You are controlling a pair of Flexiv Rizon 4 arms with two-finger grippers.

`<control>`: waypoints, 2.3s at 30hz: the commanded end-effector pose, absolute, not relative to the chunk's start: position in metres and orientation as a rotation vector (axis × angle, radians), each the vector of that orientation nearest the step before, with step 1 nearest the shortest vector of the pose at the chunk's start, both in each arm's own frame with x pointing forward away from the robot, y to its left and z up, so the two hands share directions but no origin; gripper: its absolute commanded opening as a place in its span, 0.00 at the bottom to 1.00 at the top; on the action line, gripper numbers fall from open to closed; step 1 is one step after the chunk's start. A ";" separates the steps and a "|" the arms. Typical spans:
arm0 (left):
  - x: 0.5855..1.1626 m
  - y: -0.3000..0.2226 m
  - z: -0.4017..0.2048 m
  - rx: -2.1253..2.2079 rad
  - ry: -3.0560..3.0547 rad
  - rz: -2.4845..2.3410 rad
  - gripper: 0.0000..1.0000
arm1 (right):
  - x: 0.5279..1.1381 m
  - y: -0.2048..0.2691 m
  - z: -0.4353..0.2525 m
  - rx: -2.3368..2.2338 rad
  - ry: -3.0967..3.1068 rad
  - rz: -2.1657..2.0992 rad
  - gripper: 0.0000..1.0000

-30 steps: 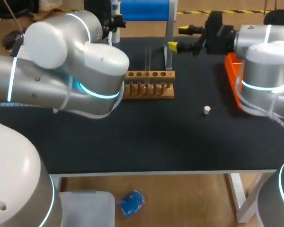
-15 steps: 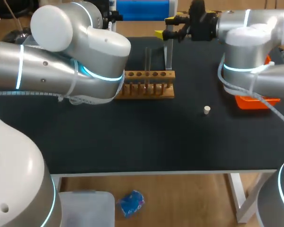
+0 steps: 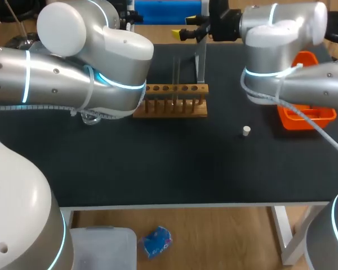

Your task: Invert the test tube, pick up the pipette, mount the tip to pipette, aspirate from beaker and dispense into the tube, eject the tip, return the pipette, and cap with the stopper.

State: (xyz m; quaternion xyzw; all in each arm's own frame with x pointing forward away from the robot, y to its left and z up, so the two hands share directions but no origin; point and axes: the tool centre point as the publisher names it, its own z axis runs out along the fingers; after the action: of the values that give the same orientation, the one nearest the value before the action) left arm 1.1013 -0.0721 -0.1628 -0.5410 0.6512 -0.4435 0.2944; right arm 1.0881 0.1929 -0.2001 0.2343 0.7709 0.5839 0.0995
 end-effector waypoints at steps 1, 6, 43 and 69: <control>1.108 -0.072 -0.163 -1.437 1.740 -1.161 0.00 | 1.095 0.197 -0.202 0.690 2.289 1.721 1.00; 1.118 -0.074 -0.163 -1.439 1.752 -1.132 0.00 | 1.095 0.197 -0.202 0.690 2.289 1.721 1.00; 1.166 -0.069 -0.182 -1.488 1.779 -0.959 0.00 | 1.095 0.197 -0.202 0.690 2.289 1.721 1.00; 1.170 -0.069 -0.200 -1.524 1.804 -0.923 0.00 | 1.095 0.197 -0.202 0.690 2.289 1.721 1.00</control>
State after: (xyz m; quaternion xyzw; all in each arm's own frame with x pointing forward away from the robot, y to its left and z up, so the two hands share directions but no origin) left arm 1.1672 -0.0684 -0.1999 -0.5728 0.6780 -0.3502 0.2992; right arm 1.0942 0.1975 -0.2020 0.2335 0.7726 0.5820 0.0993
